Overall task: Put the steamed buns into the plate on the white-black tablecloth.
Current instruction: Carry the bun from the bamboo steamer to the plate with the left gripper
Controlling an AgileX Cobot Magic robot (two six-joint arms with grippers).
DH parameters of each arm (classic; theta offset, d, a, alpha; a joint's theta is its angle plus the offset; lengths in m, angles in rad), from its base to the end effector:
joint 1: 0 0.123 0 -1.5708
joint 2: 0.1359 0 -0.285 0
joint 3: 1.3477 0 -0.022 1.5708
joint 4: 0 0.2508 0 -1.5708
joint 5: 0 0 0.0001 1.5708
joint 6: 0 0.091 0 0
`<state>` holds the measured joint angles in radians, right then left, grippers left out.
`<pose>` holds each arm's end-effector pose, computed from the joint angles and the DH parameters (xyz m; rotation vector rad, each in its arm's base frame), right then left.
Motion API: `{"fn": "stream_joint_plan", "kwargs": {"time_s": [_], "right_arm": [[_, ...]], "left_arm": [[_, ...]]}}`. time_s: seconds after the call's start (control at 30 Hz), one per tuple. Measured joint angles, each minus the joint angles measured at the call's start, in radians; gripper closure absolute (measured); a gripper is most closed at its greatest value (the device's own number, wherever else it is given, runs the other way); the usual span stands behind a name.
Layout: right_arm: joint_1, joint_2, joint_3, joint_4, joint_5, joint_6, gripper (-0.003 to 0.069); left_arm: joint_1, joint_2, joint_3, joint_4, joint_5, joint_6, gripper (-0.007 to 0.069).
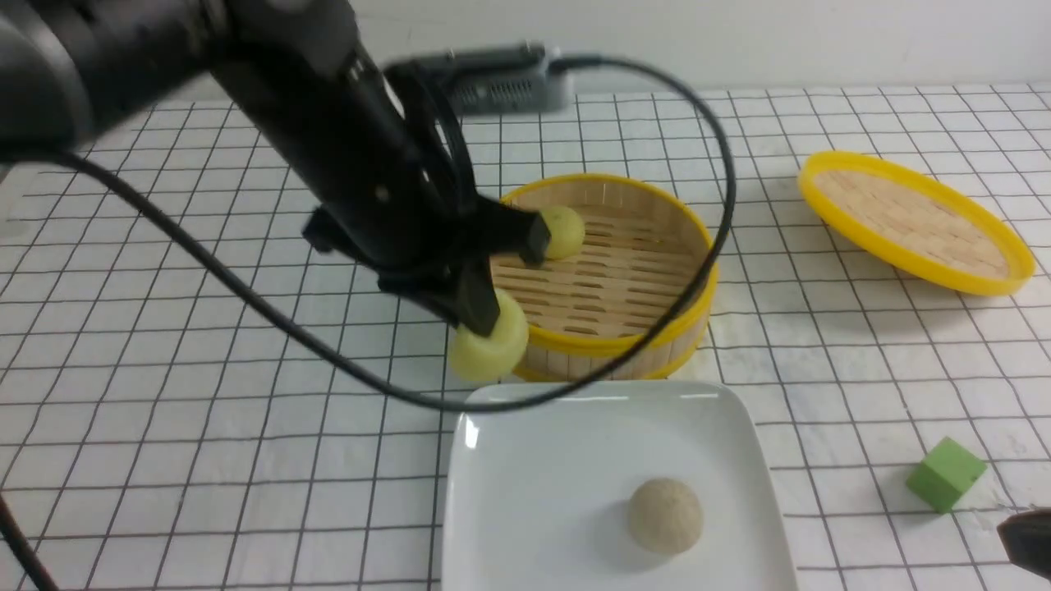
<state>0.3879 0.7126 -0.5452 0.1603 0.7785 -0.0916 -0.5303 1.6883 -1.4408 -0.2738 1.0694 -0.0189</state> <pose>0.1098 0.0559 0.2705 -0.4936 2.3913 0.3214 0.2939 -0.1974 0.2977 0.5939 2.7819 -0.4943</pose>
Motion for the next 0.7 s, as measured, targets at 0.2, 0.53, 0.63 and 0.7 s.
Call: {"fn": "stream_joint_plan", "kwargs": {"time_s": [0.2, 0.53, 0.63, 0.7], "right_arm": [[0.0, 0.0, 0.0, 0.002, -0.004, 0.0, 0.0622], [0.0, 0.0, 0.0, 0.007, -0.005, 0.0, 0.061], [0.0, 0.0, 0.0, 0.007, -0.005, 0.0, 0.0604], [0.0, 0.0, 0.0, 0.007, -0.006, 0.0, 0.0601]], "left_arm": [[-0.105, 0.128, 0.088, 0.009, -0.184, 0.0, 0.0561], [-0.13, 0.219, 0.044, 0.03, -0.231, -0.024, 0.0266], [-0.13, 0.219, -0.054, 0.069, -0.165, -0.062, 0.0228], [-0.13, 0.219, -0.103, 0.093, -0.142, -0.092, 0.0256]]}}
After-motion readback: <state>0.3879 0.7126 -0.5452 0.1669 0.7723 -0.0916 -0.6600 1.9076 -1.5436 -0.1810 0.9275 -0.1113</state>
